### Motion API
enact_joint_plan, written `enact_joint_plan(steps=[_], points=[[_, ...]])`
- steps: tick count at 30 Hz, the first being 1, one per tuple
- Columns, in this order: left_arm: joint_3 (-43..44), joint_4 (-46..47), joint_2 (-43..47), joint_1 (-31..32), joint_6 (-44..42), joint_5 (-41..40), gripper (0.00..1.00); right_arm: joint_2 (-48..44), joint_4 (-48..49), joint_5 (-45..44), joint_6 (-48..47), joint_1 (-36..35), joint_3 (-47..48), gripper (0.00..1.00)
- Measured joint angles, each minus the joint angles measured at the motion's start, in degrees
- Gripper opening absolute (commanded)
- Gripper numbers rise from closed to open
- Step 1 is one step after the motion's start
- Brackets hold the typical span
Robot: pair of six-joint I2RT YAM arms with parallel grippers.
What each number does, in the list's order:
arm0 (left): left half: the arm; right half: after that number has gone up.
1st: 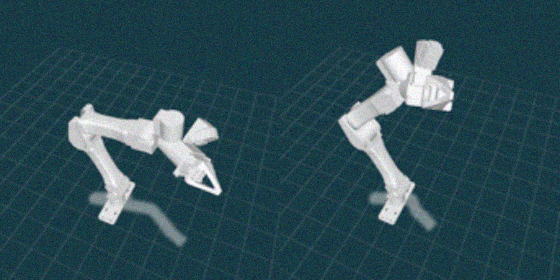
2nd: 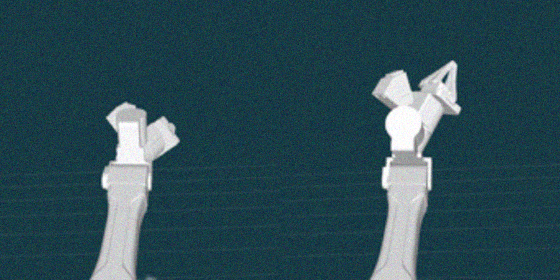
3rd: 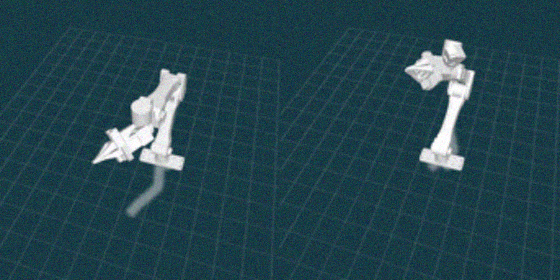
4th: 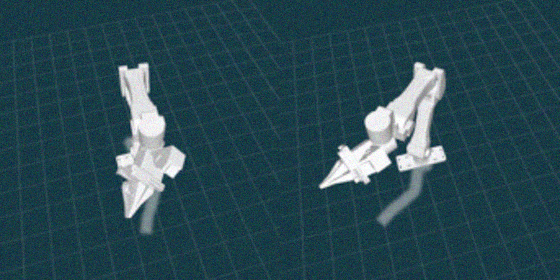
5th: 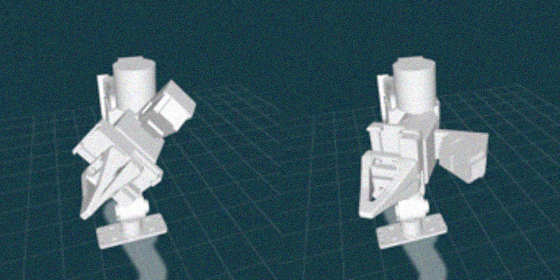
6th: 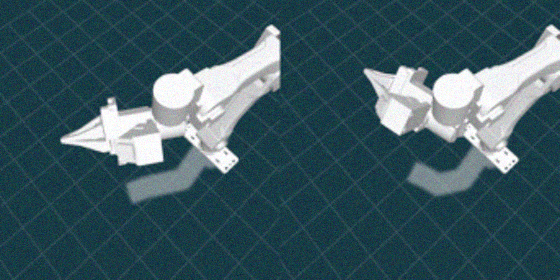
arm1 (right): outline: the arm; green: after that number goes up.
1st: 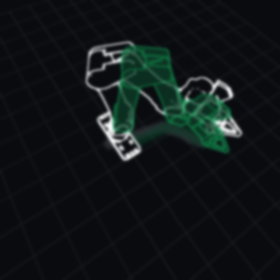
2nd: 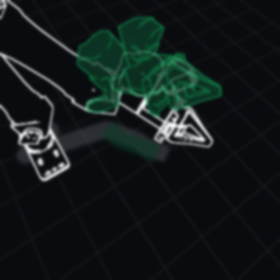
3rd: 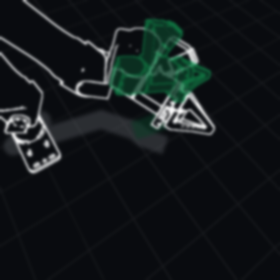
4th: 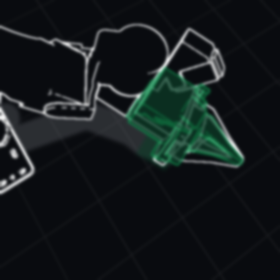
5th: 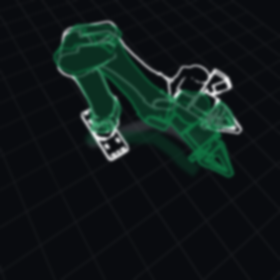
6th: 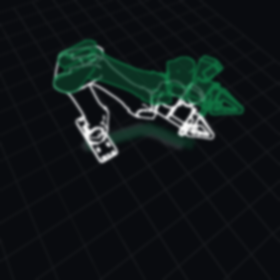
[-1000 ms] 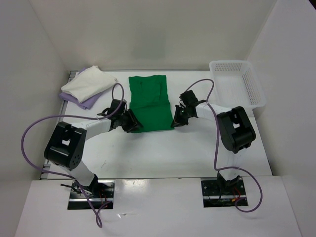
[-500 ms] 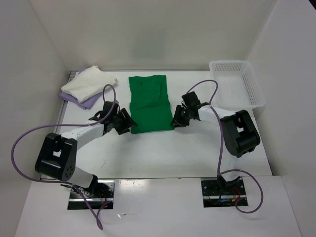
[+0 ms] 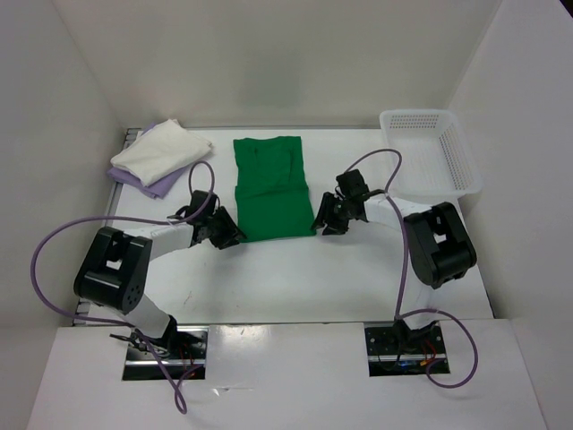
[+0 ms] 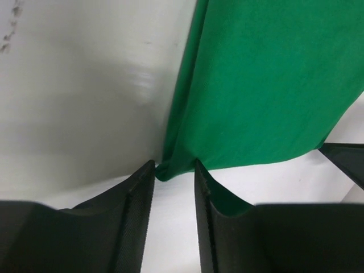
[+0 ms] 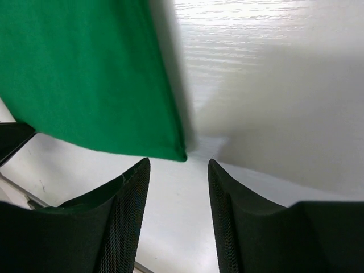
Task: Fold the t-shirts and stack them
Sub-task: Grab one side of the 2/3 rectangular tshirt with both arms
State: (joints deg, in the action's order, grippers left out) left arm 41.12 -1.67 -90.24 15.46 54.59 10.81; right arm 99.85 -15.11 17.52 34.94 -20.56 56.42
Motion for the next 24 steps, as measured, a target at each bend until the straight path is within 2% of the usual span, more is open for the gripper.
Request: enact_joint_plan(steps=[6, 8, 9, 13, 16, 20, 24], points=[[0.02, 1.86, -1.18, 0.00, 1.03, 0.37, 0.30, 2.97, 1.97, 1.77, 0.59, 0.68, 0.00, 0.29], [0.07, 1.99, -1.46, 0.00, 1.14, 0.35, 0.24, 3.67, 2.78, 2.80, 1.01, 0.68, 0.00, 0.24], [0.13, 1.95, -1.57, 0.00, 1.16, 0.37, 0.21, 4.09, 3.23, 3.61, 1.22, 0.68, 0.02, 0.14], [0.13, 1.53, -1.62, 0.00, 0.83, 0.22, 0.09, 5.35, 4.66, 5.68, 2.16, 0.68, 0.00, 0.00], [0.15, 1.09, -1.46, 0.00, 0.55, 0.35, 0.01, 5.20, 4.74, 5.79, 2.51, 0.68, -0.20, 0.00], [-0.09, -1.99, 0.44, 0.00, -1.18, 1.81, 0.00, 1.77, 4.39, 5.35, 2.78, 0.61, -3.80, 0.00], [-2.99, -7.23, 7.96, 0.11, -3.82, 3.63, 0.00, -7.04, 2.82, 4.79, 4.11, -1.84, -11.10, 0.00]])
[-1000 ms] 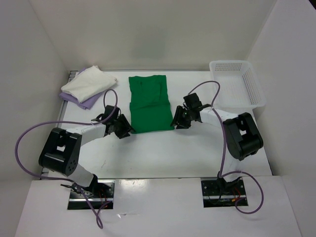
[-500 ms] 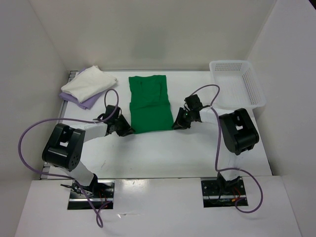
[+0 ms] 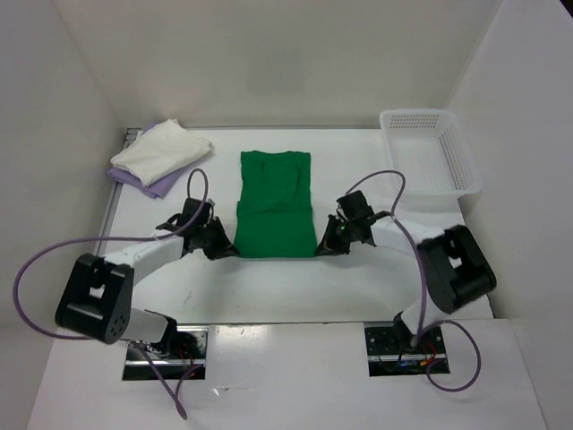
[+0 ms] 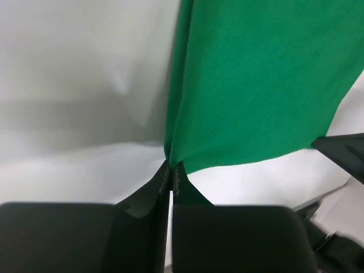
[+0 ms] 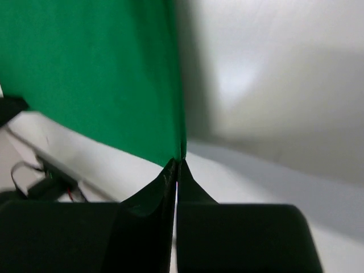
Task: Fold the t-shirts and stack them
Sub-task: Grab one side of the 2/3 rectangular tshirt with both arms, then fold the long partially folded tshirt into a neat square
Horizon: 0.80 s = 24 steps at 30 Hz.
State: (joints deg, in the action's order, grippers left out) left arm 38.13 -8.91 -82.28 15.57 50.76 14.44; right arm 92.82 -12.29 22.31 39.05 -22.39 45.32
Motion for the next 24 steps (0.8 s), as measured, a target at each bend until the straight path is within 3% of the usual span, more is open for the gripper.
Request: enact_joint_plan(steps=[6, 11, 15, 24], points=[[-3.26, -12.35, 13.86, 3.34, -0.83, 2.99, 0.00, -20.26, -6.62, 0.37, 6.80, -7.37, -9.84, 0.00], [1.95, -23.21, 23.50, 2.95, -0.44, 4.07, 0.00, -29.35, -14.12, -0.07, 8.92, -5.62, -6.99, 0.00], [13.79, -23.54, 16.92, 1.55, -1.38, 3.82, 0.00, -20.15, -16.17, -0.09, 5.29, -0.50, 4.52, 0.00], [35.78, -11.34, -14.05, -4.22, -2.93, 0.55, 0.00, 11.41, -14.38, -0.48, -4.22, 8.79, 35.28, 0.00]])
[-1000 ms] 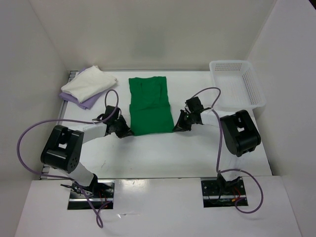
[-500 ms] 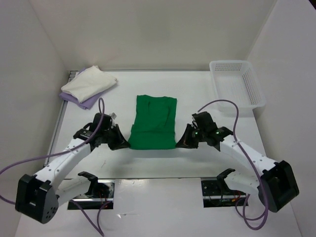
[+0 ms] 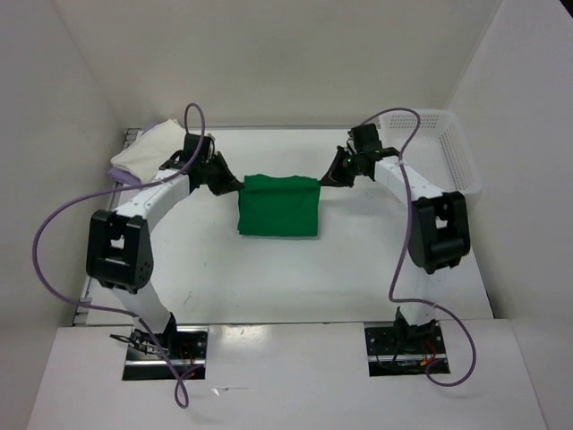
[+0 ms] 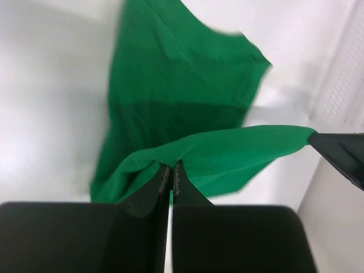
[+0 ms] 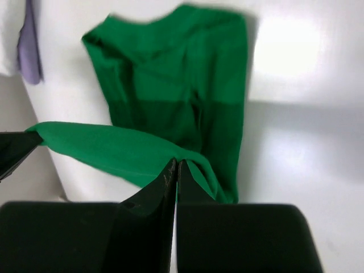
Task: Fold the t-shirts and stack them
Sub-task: Fold the long partially folded tshirt into a neat square
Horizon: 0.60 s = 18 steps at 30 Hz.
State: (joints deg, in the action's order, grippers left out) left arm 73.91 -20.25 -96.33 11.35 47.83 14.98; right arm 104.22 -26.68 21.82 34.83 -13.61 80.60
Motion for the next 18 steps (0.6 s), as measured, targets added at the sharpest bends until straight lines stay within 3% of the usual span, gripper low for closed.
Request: enact_joint_plan(steps=[9, 13, 14, 16, 17, 18], points=[[9.60, 4.20, -17.88, -3.15, 0.59, -1.44, 0.04, 20.81, 0.37, 0.57, -2.34, 1.01, 17.05, 0.00], [11.17, 6.56, -19.63, -3.54, 2.03, -1.42, 0.20, 23.06, 0.33, 0.24, -2.12, 1.07, 19.91, 0.00], [11.72, 7.10, -19.63, -3.63, 2.38, -1.40, 0.33, 23.10, 0.26, 0.04, -2.01, 1.07, 20.46, 0.02], [13.14, 8.09, -19.63, -3.76, 2.97, -1.49, 0.49, 23.08, 0.28, -0.22, -1.77, 1.14, 21.66, 0.16], [14.14, 8.44, -19.63, -3.85, 3.23, -1.60, 0.55, 23.08, 0.33, -0.28, -1.60, 1.20, 22.21, 0.31], [15.13, 8.70, -19.63, -3.96, 3.28, -1.70, 0.62, 23.10, 0.44, -0.50, -1.42, 1.27, 22.60, 0.36]])
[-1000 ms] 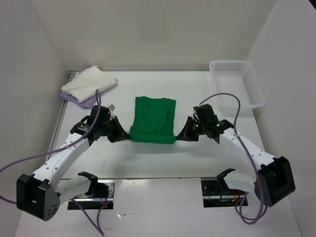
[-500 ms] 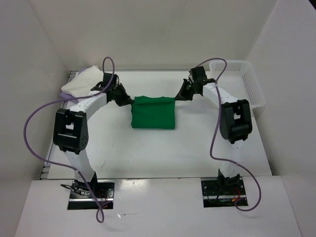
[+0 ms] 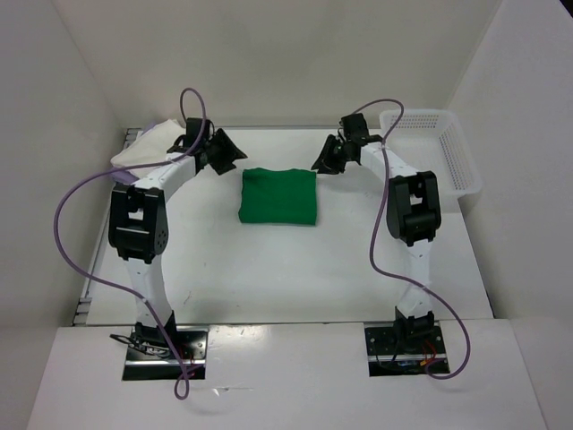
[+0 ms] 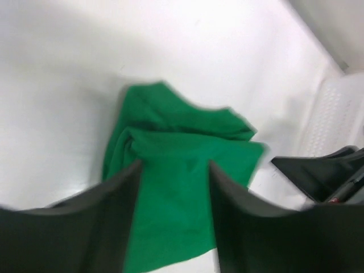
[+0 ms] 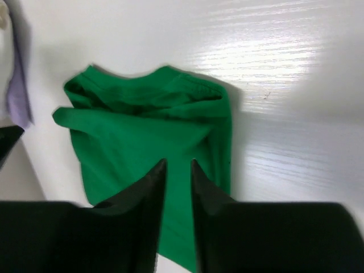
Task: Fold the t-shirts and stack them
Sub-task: Fold the long partially folded tshirt into a neat square, then put the neatly folded tshirt into the corner of the board with the left arm
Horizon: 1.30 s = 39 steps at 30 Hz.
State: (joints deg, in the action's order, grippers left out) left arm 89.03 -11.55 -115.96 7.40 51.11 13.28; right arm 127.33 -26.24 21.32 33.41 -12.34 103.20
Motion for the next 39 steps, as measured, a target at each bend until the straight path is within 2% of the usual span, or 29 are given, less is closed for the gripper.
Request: enact_joint_plan(steps=[2, 4, 6, 8, 9, 10, 14, 18, 22, 28, 32, 34, 39], points=[[1.22, 1.22, 0.13, -0.11, 0.00, -0.31, 0.66, -0.09, 0.09, -0.20, 0.04, 0.15, 0.31, 0.41], [1.05, 2.27, 0.48, -0.13, 0.13, -0.83, 0.64, -0.24, 0.00, -0.39, -0.09, 0.31, 0.31, 0.41], [-1.14, 3.61, 1.70, -0.15, 0.22, -1.20, 0.56, -0.72, -0.09, -0.83, -0.31, 0.33, 0.31, 0.32], [-3.69, 3.78, 3.39, -0.04, 0.24, -0.96, 0.50, -1.90, -0.24, -1.05, -0.72, -0.02, 0.04, 0.16], [-4.76, 3.89, 4.09, 0.15, 0.09, -0.76, 0.48, -2.99, 0.02, -1.07, -0.85, -0.13, -0.66, 0.04], [-5.81, 4.22, 4.66, 0.63, 0.07, -0.59, 0.48, -4.33, 0.52, -0.81, -1.01, -0.35, -1.84, 0.00], [-12.07, 7.41, 6.97, 4.61, 0.00, 1.03, 0.47, -9.70, 3.52, 1.03, -0.15, -3.19, -9.49, 0.00], [-19.56, 9.40, 7.52, 8.04, -0.07, 3.67, 0.46, -10.64, 6.69, 3.39, 0.66, -7.93, -16.46, 0.00], [-25.07, 9.99, 7.52, 7.65, -0.22, 4.24, 0.46, -10.62, 9.18, 4.90, 1.77, -10.78, -24.04, 0.00], [-33.14, 14.62, 11.28, 7.02, -0.22, 5.01, 0.46, -11.06, 13.35, 5.53, 3.61, -9.88, -31.65, 0.00], [-38.75, 14.93, 15.91, 7.23, -0.35, 5.05, 0.46, -14.10, 16.81, 5.22, 4.46, -9.84, -36.96, 0.00], [-42.49, 13.81, 20.09, 7.21, -0.48, 4.81, 0.51, -16.09, 17.40, 5.01, 4.63, -9.84, -40.09, 0.00], [-47.45, 4.85, 33.53, 7.10, -2.62, 2.16, 0.54, -23.15, 15.80, 3.82, 4.66, -10.25, -47.76, 0.02]])
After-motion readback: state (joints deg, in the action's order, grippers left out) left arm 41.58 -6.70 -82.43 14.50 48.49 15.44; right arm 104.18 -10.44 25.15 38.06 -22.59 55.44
